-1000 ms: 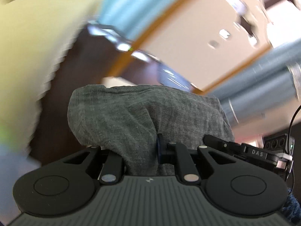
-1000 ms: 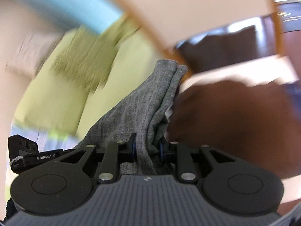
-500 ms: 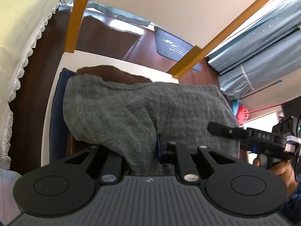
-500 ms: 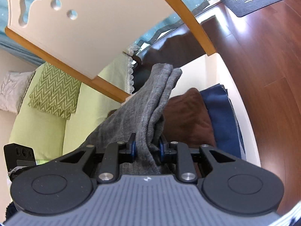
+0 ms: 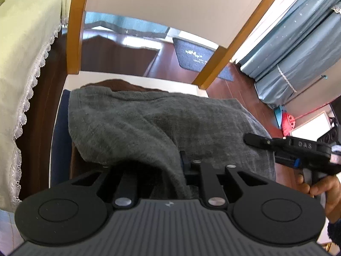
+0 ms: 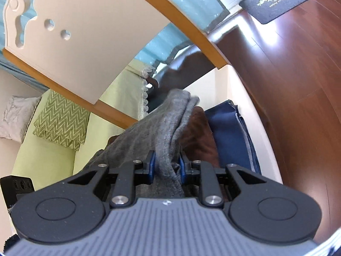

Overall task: Fold clothes
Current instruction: 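Lift the folded shorts with both tools and carry them to the white chair, then lower the shorts onto the clothes stack and open both tools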

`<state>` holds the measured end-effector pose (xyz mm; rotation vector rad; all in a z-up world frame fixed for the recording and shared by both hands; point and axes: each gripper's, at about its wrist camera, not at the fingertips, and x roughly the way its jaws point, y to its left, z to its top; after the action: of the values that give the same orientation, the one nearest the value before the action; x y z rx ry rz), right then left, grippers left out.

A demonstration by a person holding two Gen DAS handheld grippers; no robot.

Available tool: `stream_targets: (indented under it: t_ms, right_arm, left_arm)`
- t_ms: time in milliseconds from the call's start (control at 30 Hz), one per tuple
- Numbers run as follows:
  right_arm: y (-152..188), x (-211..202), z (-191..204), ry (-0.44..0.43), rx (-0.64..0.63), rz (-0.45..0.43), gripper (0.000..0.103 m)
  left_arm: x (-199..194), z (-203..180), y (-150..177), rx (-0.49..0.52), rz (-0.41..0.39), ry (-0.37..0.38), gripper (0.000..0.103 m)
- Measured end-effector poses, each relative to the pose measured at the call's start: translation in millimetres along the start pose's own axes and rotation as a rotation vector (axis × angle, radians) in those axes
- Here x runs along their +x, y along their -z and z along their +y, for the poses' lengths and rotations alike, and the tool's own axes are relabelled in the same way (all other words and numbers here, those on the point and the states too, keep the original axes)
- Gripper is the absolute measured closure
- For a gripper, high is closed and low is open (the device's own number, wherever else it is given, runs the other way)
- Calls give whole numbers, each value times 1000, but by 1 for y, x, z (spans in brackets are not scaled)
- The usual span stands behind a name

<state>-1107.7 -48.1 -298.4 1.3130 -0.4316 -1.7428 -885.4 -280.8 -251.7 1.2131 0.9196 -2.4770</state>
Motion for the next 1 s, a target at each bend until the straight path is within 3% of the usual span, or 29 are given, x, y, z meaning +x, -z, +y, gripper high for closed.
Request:
stream_targets:
  t_ms: [233,267,333,367,400,433,500,667,800,900,1000]
  right_arm:
    - [12,-17,2,-52,36,-90,88]
    - [13,-16,1,-42,39,-86,88]
    - [16,-4,-8,29,56,-45,85]
    - [18,1,-12,76,68,-29,76]
    - [19,2,-14,118,71,-27,57]
    - [19,1,-13,148,65,-34,53]
    - [19,-5,-5,192,30,-58,53]
    - [23,-28,29,293,-110,-157,53]
    - [37,-37,62,194,-257,-183,54]
    - [60,-15,79,151,-365,-56,55]
    - [78,-1,84,163,-419,-3,55]
  left_arm:
    - [3,0,2,30,-30,11,83]
    - [5,0,3,30,-22,4,78]
    - [10,3,9,38,-9,-11,68]
    - [8,4,12,35,-15,-9,67]
    - [5,6,13,31,-21,-5,66]
    - [1,8,14,31,-29,-5,65]
    - [-14,12,17,57,-47,-27,59]
    - [-52,20,21,88,-62,-26,59]
    - [-63,47,14,-71,-87,81,58]
    - [-58,69,7,-218,-100,158,55]
    - [-37,100,0,-417,-97,192,55]
